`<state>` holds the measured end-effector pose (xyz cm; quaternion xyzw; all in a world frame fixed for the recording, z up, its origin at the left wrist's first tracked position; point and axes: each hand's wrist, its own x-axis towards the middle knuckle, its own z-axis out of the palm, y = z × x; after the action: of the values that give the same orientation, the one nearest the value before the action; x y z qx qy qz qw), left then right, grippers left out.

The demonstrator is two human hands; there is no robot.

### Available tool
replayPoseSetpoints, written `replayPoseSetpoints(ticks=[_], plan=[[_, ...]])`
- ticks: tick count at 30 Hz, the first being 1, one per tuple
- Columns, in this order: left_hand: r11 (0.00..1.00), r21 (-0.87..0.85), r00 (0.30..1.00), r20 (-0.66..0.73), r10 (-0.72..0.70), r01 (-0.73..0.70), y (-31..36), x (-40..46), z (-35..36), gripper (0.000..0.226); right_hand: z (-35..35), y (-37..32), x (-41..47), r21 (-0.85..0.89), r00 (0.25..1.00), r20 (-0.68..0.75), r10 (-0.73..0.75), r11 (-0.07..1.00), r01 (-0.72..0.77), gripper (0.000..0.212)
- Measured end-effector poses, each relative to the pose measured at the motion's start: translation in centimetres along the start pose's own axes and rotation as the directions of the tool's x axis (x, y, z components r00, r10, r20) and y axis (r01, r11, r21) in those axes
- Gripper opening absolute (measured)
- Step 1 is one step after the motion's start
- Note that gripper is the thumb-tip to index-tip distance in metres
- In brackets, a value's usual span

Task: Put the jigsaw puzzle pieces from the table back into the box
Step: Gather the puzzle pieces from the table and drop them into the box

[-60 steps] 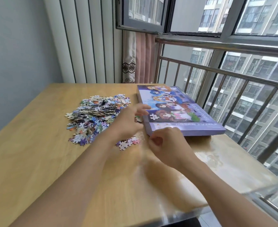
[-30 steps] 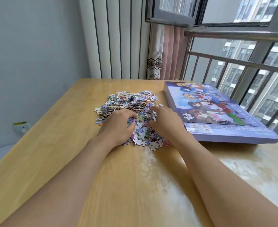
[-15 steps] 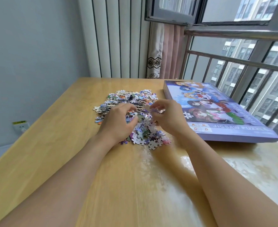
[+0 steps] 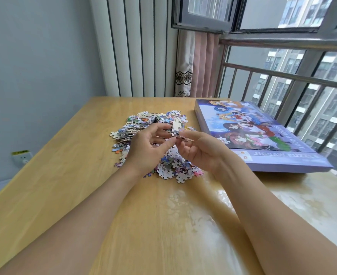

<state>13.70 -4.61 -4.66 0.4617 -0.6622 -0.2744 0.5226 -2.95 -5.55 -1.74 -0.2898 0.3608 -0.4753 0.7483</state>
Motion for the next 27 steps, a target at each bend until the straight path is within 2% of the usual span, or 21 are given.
replayPoseSetpoints(ticks=[3, 6, 10, 14, 16, 19, 21, 23, 25, 27], plan=[[1.0, 0.024, 0.999, -0.047, 0.0, 0.001, 0.1, -0.1, 0.4, 0.025, 0.2, 0.4, -0.2, -0.013, 0.998, -0.023, 0.056, 0.998, -0.056, 0.008], [0.996, 0.07, 0.995, -0.07, 0.066, -0.061, 0.3, -0.4, 0.9, 0.018, 0.6, 0.9, -0.3, -0.026, 0.995, -0.018, 0.101, 0.995, -0.101, 0.03], [0.997, -0.002, 0.996, -0.054, 0.077, -0.078, 0.8, -0.8, 1.6, 0.03, 1.1, 1.5, 0.0, -0.121, 0.992, -0.124, -0.001, 0.993, -0.014, 0.042], [0.986, -0.138, 0.994, -0.076, 0.081, -0.091, 1.9, -1.2, 1.6, 0.032, 1.2, 1.1, -1.3, -0.052, 0.976, -0.192, -0.101, 0.994, 0.092, 0.037], [0.96, -0.263, 0.993, -0.096, 0.07, -0.093, 2.7, -1.5, 1.4, 0.022, 0.9, 0.9, -2.7, 0.012, 0.978, -0.197, -0.069, 0.997, 0.072, 0.036], [0.937, -0.342, 0.992, -0.124, 0.033, -0.074, 3.4, -2.2, 1.5, 0.012, -0.5, 0.7, -5.4, 0.086, 0.989, -0.15, -0.017, 0.996, 0.031, 0.019], [0.971, -0.228, 0.993, -0.099, 0.056, -0.078, 3.7, -2.4, 2.1, 0.012, -1.9, 0.2, -7.7, 0.097, 0.985, -0.171, -0.006, 0.995, 0.023, 0.019], [0.978, 0.047, 0.977, 0.071, 0.201, -0.204, 4.4, -2.3, 3.3, 0.027, -3.7, -0.5, -9.8, 0.08, 0.98, -0.198, 0.001, 0.997, 0.015, 0.03], [0.851, 0.322, 0.884, 0.367, 0.291, -0.414, 5.4, -1.8, 5.9, 0.055, -6.2, -1.2, -11.9, 0.058, 0.967, -0.256, -0.008, 0.998, 0.024, 0.038], [0.686, 0.494, 0.805, 0.545, 0.234, -0.534, 6.0, -1.2, 8.6, 0.077, -8.3, -1.7, -13.5, 0.04, 0.942, -0.337, 0.004, 0.999, 0.01, 0.042]])
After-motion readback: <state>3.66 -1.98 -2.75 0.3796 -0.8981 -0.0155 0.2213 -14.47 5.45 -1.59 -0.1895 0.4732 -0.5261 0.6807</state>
